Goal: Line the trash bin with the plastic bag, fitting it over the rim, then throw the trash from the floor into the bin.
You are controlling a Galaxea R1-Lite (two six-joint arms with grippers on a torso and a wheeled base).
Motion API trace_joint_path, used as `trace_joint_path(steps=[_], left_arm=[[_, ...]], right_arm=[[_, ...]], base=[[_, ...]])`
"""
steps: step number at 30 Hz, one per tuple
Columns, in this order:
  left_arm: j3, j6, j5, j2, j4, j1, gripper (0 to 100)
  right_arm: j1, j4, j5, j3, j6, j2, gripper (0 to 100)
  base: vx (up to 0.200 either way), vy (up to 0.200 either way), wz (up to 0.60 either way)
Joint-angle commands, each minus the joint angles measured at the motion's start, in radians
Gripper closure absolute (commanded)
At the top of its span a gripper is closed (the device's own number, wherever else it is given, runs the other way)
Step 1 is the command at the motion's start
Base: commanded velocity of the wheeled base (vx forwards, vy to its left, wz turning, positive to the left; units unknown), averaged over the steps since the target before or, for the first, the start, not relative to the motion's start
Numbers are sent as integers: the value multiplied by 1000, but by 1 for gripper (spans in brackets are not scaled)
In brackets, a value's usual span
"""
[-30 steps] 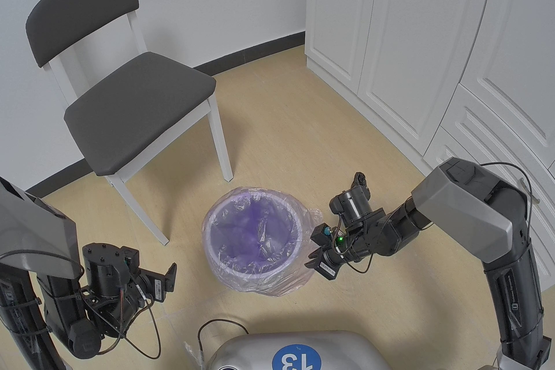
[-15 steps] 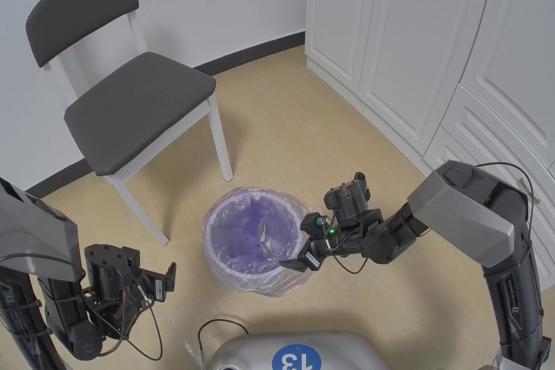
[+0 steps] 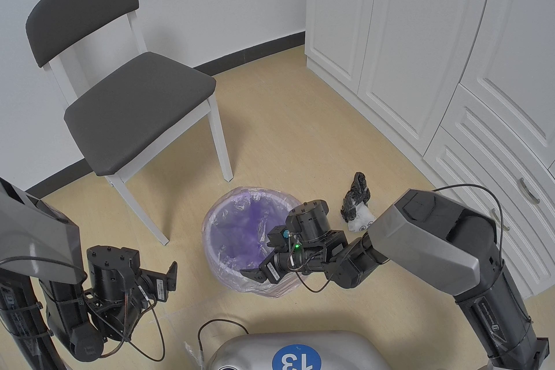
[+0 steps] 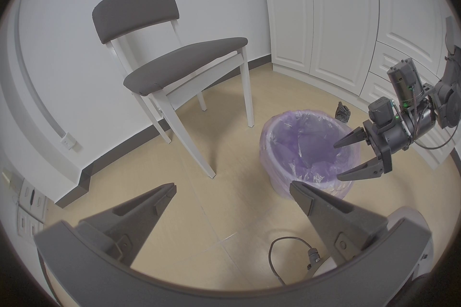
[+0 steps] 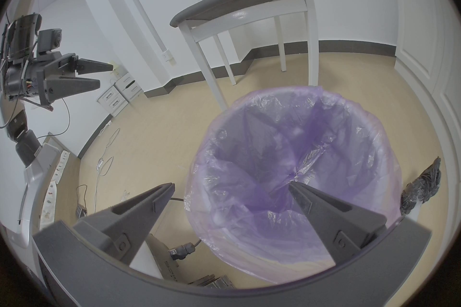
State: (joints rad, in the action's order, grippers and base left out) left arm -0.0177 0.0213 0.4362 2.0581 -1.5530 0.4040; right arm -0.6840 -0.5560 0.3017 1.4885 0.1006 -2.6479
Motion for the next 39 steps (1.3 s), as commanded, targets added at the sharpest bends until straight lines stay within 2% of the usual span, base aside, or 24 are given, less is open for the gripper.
trace_joint_path(steps=[1,7,14,19,20,32,37,39], left_arm=[[18,0,1,-3,-18,-2,0],[18,0,1,-9,-18,-7,0],[18,-1,3,-6,-18,-5,0],[16,-1,4,-3,-18,-11,0],[16,-1,4,-3,-18,-11,0],[16,-1,19,-1,-18,-1,0],[18,0,32,-1,-18,-1,0],[18,0,30,-1,-18,1,0]], right_arm=[[-6,18,-1,52,-4,-44,0],[-6,82,-13,88,-4,-47,0],[-6,326,-87,269,-6,-81,0],[-5,334,-87,285,-10,-87,0],[-5,334,-87,280,-10,-86,100],[-9,318,-78,197,10,-61,100],[-25,265,-72,93,19,6,100],[-34,238,-70,44,48,28,100]], base=[[0,0,0],[0,0,0],[0,0,0],[0,0,0],[0,0,0],[0,0,0],[0,0,0],[0,0,0]])
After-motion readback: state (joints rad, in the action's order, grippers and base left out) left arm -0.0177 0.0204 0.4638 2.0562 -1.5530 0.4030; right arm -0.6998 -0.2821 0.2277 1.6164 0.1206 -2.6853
